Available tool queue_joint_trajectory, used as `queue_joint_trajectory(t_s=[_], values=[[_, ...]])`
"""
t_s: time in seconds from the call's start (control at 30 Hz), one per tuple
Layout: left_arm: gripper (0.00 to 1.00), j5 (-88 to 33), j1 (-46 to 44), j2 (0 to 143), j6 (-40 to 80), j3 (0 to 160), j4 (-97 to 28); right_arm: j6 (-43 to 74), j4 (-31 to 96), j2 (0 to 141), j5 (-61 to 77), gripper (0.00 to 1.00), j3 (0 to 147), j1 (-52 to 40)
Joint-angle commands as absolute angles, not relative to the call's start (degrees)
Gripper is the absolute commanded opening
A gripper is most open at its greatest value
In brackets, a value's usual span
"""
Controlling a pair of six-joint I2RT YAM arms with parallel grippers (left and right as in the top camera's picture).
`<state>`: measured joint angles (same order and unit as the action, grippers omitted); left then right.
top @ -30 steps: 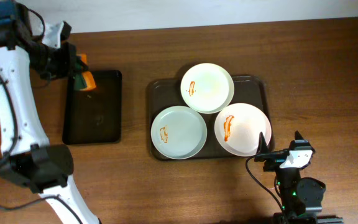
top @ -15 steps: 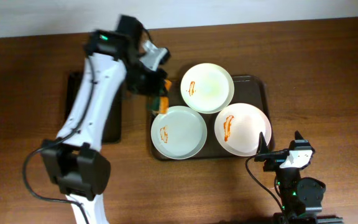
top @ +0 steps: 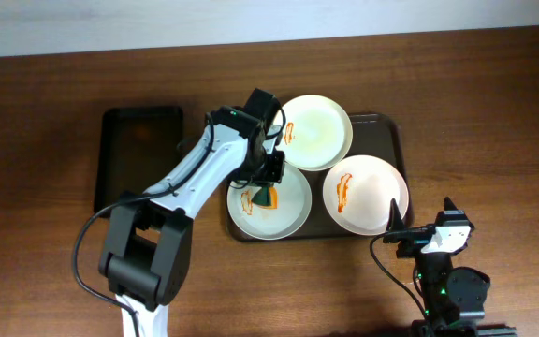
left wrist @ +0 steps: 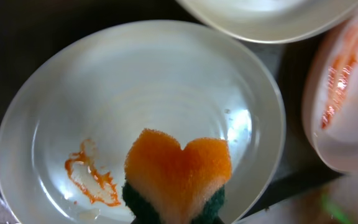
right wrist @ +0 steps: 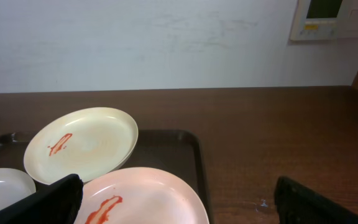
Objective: Clean dirty plates on tray and stack at the side
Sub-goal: 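Move the sponge with the left gripper onto the lower-left plate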
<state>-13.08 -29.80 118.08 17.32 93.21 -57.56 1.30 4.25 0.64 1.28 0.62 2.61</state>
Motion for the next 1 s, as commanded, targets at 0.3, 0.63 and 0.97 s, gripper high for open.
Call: queue_joint_trajectory(t_s=[0.3, 0.63, 0.97], values=[[0.62, -12.53, -35.05, 117.91, 29.26, 89.93, -54.85, 1.32, 4.51, 0.36, 0.78, 0.98, 0.32, 2.22], [0.58, -7.81, -22.83, 107.37, 27.24, 109.23, -82.56, 1.34, 4.51, 0.36, 0.78, 0.98, 0.32, 2.22], [1.0, 0.86, -25.52, 105.62, 19.22, 96.95, -84.01, 1.32, 4.51, 0.36, 0.78, 0.98, 0.32, 2.22]])
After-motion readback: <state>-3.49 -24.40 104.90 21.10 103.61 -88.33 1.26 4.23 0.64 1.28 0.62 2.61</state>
